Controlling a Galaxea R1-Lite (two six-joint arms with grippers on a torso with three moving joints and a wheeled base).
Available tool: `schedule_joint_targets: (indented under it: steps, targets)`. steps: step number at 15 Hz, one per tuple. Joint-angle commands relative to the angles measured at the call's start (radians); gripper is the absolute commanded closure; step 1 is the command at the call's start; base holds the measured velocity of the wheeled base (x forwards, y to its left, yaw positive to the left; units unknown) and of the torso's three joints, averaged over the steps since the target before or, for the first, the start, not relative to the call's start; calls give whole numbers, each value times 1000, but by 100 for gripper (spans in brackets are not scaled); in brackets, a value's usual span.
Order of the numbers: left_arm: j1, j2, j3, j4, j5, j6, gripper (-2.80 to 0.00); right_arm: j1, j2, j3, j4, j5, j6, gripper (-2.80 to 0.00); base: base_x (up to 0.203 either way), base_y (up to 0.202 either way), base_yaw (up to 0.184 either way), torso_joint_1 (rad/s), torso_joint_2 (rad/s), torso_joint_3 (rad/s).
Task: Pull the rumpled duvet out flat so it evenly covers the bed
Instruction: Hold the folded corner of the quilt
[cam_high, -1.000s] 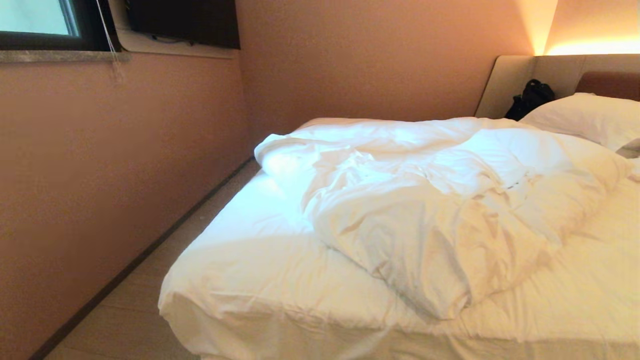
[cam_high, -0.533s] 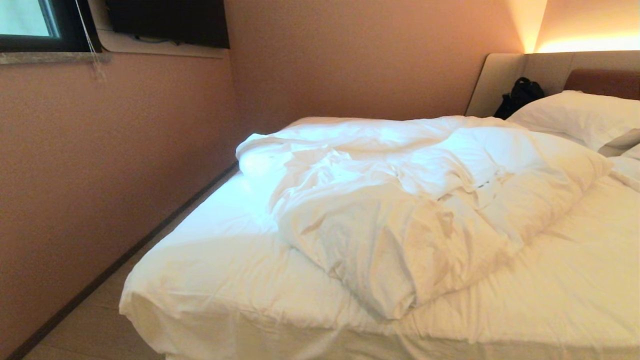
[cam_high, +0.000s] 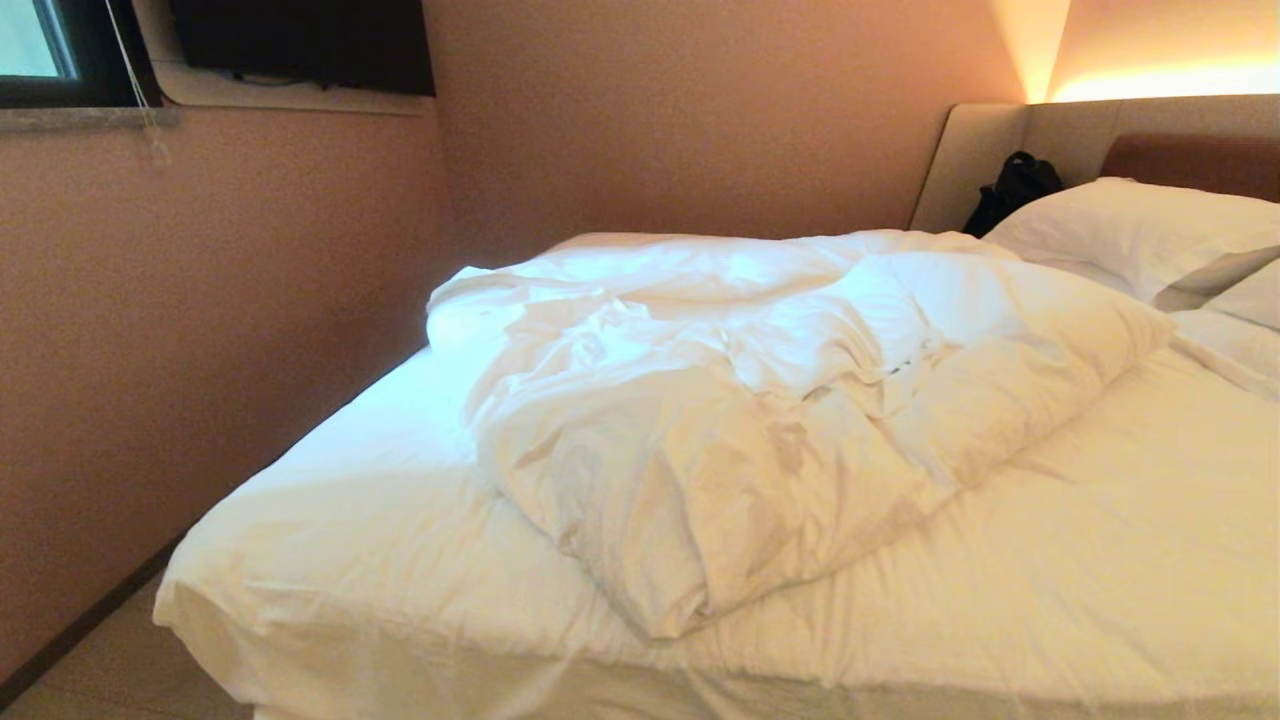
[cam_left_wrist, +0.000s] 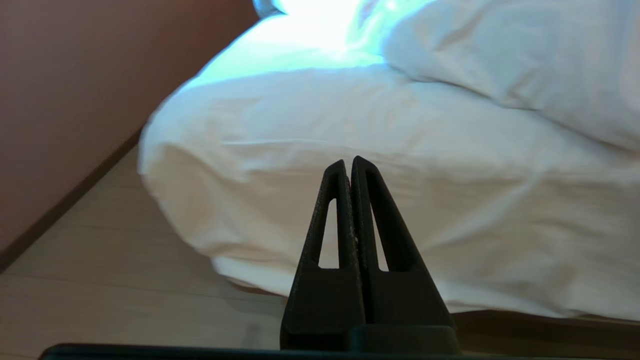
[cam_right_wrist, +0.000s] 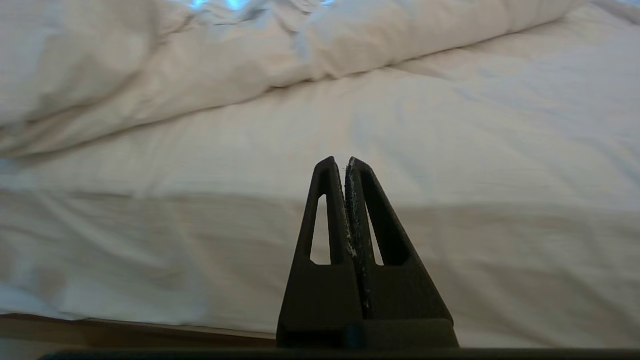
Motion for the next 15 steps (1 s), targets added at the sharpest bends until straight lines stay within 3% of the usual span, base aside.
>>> schedule_joint_targets:
  steps: [1,7,15]
  targets:
    - [0,0,0,0,0,0,0,0,0,0,-1,0,0,0,0,-197,-2,2,-1,5]
    - [0,0,0,-2,0,-3,0,0,0,0,1,0,5,0,0,-162,1,3,1,4]
    - [0,0,0,-2,0,-3,0,0,0,0,-1,0,1,0,0,0,0,0,0,0]
